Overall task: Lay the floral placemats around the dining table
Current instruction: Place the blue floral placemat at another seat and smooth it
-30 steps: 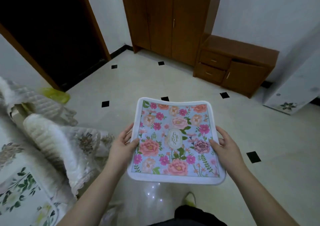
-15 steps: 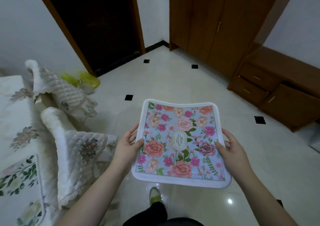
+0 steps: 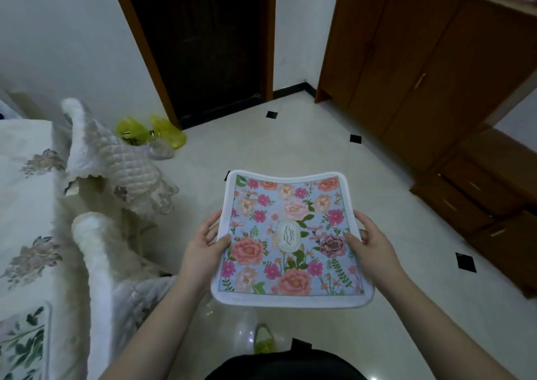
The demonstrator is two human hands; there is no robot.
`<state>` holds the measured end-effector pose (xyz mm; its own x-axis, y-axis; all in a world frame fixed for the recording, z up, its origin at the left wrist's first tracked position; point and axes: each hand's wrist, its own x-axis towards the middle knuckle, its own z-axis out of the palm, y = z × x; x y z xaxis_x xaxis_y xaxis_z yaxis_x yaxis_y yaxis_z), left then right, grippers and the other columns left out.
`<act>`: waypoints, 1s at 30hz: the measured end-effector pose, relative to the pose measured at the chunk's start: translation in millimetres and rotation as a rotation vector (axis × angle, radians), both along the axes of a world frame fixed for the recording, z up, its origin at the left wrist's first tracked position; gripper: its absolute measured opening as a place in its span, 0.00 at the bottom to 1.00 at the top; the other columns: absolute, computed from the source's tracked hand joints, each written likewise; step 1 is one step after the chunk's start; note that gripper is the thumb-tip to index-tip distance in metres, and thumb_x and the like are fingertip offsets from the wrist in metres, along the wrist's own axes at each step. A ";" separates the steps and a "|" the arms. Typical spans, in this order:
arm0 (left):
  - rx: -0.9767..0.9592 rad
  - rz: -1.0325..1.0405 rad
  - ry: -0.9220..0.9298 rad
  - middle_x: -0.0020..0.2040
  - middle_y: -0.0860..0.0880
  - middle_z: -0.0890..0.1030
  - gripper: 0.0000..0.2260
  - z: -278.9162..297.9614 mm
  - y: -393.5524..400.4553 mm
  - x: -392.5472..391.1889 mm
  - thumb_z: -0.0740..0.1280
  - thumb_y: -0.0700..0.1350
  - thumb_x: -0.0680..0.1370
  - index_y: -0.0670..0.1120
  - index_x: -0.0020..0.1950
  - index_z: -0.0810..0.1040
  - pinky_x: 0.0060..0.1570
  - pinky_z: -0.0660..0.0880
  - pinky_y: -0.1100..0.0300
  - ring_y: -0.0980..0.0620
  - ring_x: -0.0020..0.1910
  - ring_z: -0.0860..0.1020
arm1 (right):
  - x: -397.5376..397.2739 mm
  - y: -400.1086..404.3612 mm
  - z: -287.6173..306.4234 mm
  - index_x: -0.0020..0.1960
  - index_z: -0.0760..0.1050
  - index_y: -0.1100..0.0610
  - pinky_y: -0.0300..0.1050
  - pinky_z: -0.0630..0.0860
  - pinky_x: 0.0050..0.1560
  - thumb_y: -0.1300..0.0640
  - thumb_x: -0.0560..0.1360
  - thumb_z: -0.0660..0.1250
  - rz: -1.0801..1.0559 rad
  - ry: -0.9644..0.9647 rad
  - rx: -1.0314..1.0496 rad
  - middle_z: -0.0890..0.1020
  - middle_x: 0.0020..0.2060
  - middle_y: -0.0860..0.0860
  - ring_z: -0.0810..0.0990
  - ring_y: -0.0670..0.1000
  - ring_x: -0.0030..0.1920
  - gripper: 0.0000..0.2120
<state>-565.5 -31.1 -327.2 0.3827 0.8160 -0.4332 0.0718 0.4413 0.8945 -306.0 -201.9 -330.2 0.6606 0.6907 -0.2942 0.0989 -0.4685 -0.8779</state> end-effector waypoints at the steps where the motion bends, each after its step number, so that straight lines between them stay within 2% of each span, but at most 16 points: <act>1: 0.014 0.010 -0.002 0.56 0.50 0.85 0.23 2.8 15.5 -0.7 0.66 0.34 0.79 0.55 0.69 0.73 0.37 0.84 0.47 0.42 0.46 0.86 | 2.2 18.0 3.1 0.70 0.68 0.43 0.54 0.84 0.43 0.55 0.80 0.64 0.015 -0.001 0.007 0.86 0.48 0.48 0.87 0.49 0.41 0.20; 3: 0.052 0.022 0.011 0.58 0.49 0.84 0.22 5.2 44.0 -0.1 0.67 0.34 0.79 0.55 0.69 0.74 0.39 0.84 0.46 0.44 0.47 0.86 | 6.8 50.1 7.6 0.70 0.67 0.44 0.53 0.84 0.43 0.55 0.80 0.64 0.029 -0.001 0.026 0.86 0.48 0.48 0.87 0.48 0.41 0.20; 6: 0.086 0.043 0.028 0.58 0.50 0.84 0.22 6.8 76.6 4.7 0.67 0.34 0.79 0.53 0.70 0.74 0.41 0.84 0.46 0.45 0.48 0.86 | 12.2 87.3 9.5 0.71 0.66 0.44 0.45 0.83 0.39 0.56 0.80 0.64 0.060 -0.010 0.029 0.86 0.46 0.48 0.86 0.48 0.40 0.21; 11: 0.078 0.096 0.014 0.57 0.49 0.84 0.24 2.9 117.8 20.2 0.68 0.35 0.78 0.52 0.71 0.73 0.43 0.83 0.43 0.44 0.48 0.86 | 35.5 140.3 7.9 0.71 0.67 0.44 0.39 0.81 0.35 0.57 0.81 0.64 0.092 0.010 0.031 0.86 0.47 0.49 0.86 0.47 0.40 0.21; 15: 0.062 0.141 0.037 0.56 0.49 0.85 0.24 -4.2 152.5 36.7 0.69 0.36 0.78 0.54 0.71 0.73 0.45 0.82 0.39 0.43 0.47 0.86 | 61.2 190.6 2.5 0.71 0.68 0.47 0.44 0.83 0.37 0.58 0.81 0.64 0.132 0.063 0.041 0.86 0.46 0.50 0.87 0.49 0.40 0.20; 19: 0.083 0.201 0.067 0.57 0.49 0.85 0.23 -4.4 198.7 55.6 0.68 0.37 0.79 0.57 0.70 0.73 0.43 0.82 0.39 0.43 0.48 0.86 | 89.4 256.6 -7.8 0.71 0.68 0.46 0.51 0.84 0.41 0.56 0.80 0.65 0.202 0.064 0.050 0.86 0.45 0.50 0.87 0.50 0.40 0.20; 23: 0.088 0.259 0.089 0.56 0.50 0.85 0.24 10.2 244.6 76.8 0.68 0.37 0.79 0.56 0.72 0.72 0.44 0.82 0.39 0.42 0.49 0.85 | 115.6 318.3 -8.8 0.71 0.68 0.46 0.41 0.82 0.37 0.56 0.80 0.64 0.269 0.081 0.083 0.86 0.46 0.49 0.86 0.47 0.41 0.20; 27: 0.094 0.320 0.081 0.56 0.51 0.85 0.23 24.8 286.5 94.2 0.68 0.36 0.79 0.54 0.71 0.73 0.39 0.83 0.45 0.43 0.47 0.86 | 143.6 377.1 -7.0 0.71 0.67 0.44 0.48 0.83 0.42 0.55 0.80 0.65 0.354 0.085 0.063 0.87 0.45 0.48 0.86 0.47 0.41 0.21; 30: 0.091 0.381 0.061 0.57 0.51 0.84 0.24 26.2 311.1 98.7 0.67 0.35 0.79 0.52 0.72 0.72 0.39 0.83 0.46 0.43 0.49 0.86 | 152.8 420.5 -5.1 0.70 0.66 0.45 0.49 0.82 0.42 0.56 0.80 0.65 0.393 0.099 0.041 0.86 0.45 0.48 0.86 0.47 0.40 0.21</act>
<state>-466.8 280.0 -301.0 0.0206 0.9307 -0.3653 -0.0279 0.3657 0.9303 -153.2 218.5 -335.4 0.3135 0.8977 -0.3096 0.1778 -0.3758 -0.9095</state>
